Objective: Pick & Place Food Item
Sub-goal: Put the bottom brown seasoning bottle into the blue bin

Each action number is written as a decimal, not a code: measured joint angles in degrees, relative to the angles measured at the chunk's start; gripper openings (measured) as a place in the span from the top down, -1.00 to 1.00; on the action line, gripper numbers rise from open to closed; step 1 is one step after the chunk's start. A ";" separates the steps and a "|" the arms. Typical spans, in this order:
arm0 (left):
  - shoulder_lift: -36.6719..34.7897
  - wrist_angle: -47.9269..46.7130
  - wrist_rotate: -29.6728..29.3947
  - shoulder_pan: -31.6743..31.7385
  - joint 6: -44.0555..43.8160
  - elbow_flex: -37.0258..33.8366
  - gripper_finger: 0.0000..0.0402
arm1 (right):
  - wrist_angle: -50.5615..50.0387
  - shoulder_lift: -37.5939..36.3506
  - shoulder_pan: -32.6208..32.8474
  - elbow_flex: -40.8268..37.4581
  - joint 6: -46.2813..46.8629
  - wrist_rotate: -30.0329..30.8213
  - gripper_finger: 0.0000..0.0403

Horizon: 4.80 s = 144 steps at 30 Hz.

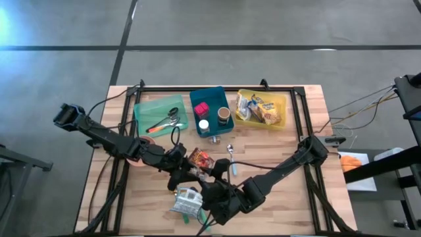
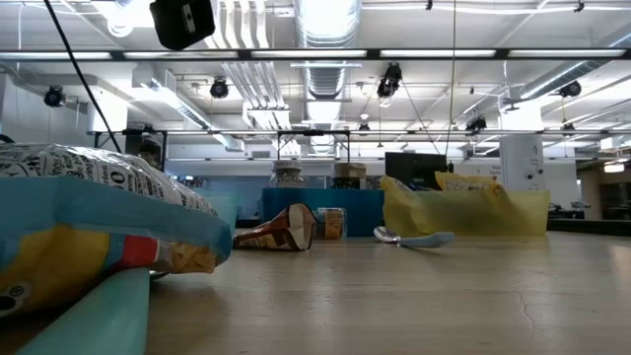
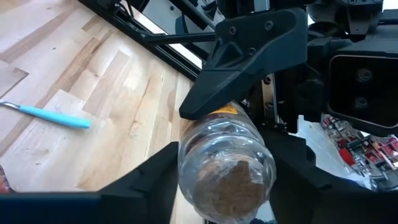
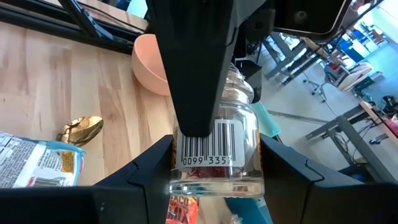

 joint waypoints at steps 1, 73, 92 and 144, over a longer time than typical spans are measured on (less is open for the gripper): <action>0.00 -0.04 0.01 0.00 0.00 0.00 0.05 | 0.02 0.00 0.02 0.00 0.02 -0.12 0.07; 29.54 -67.05 8.14 42.93 41.99 51.30 0.10 | -42.53 -11.32 7.16 -21.86 62.28 -3.51 -0.48; 37.56 -65.27 5.36 49.68 49.19 51.49 0.10 | 9.63 -39.15 4.49 -58.21 34.29 -3.75 -0.48; 44.15 -68.38 11.16 50.86 60.66 42.49 0.10 | 20.50 -42.75 0.59 -65.72 29.97 -11.31 -0.48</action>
